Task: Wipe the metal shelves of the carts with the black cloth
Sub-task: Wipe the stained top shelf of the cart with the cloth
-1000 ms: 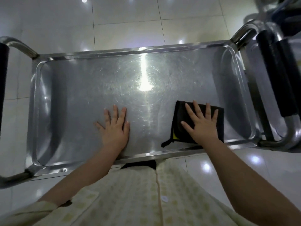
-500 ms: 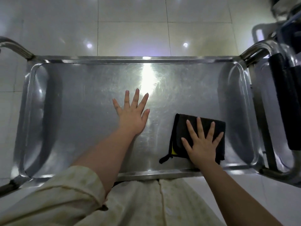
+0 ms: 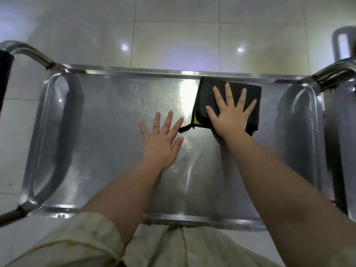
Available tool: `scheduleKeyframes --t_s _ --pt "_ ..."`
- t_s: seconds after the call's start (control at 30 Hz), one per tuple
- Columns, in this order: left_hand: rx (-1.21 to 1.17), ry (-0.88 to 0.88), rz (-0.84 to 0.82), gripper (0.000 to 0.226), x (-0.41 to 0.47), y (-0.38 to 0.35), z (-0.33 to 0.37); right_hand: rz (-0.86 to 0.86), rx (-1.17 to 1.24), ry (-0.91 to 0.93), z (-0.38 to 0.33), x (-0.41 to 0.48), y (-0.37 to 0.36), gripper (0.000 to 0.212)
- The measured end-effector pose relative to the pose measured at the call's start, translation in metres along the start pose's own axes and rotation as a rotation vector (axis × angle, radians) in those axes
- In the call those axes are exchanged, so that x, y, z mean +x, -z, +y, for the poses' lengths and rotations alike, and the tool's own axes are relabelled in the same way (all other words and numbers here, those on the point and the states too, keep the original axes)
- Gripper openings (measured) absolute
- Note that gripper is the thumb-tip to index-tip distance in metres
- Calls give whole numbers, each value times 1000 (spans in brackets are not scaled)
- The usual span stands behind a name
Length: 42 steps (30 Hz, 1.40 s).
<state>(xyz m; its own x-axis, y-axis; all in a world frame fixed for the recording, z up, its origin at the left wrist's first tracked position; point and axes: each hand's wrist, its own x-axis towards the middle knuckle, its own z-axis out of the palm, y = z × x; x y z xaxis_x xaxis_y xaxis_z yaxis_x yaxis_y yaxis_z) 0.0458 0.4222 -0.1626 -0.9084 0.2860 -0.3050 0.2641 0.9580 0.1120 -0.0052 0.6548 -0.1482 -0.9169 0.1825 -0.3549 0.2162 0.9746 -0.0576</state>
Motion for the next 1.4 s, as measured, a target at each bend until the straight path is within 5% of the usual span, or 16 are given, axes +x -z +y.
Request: scheduleKeyframes --t_s 0.27,0.47,0.63,0.8,1.0,1.1,1.27,1.4 --pt "6 1 13 59 -2 0 0 -140 44 93 37 -207 -67 65" --pt "-9 -25 40 61 -2 -3 -2 19 88 -215 74 -80 -23 64" --pt "34 -25 7 65 1 -2 -1 -38 69 -148 99 7 14 65" --pt "65 -2 -20 66 -1 1 1 -26 70 -161 89 -79 -22 66" --pt "86 17 -121 68 -4 13 6 -186 55 27 66 -239 -69 67" --pt "7 11 -151 64 -10 27 26 -100 126 19 86 -231 -52 60" --pt "-231 -345 -22 32 -37 28 97 -19 199 -66 129 -187 -19 50" --pt "-164 -374 -46 44 -60 1 145 -11 218 -16 126 -189 -21 36"
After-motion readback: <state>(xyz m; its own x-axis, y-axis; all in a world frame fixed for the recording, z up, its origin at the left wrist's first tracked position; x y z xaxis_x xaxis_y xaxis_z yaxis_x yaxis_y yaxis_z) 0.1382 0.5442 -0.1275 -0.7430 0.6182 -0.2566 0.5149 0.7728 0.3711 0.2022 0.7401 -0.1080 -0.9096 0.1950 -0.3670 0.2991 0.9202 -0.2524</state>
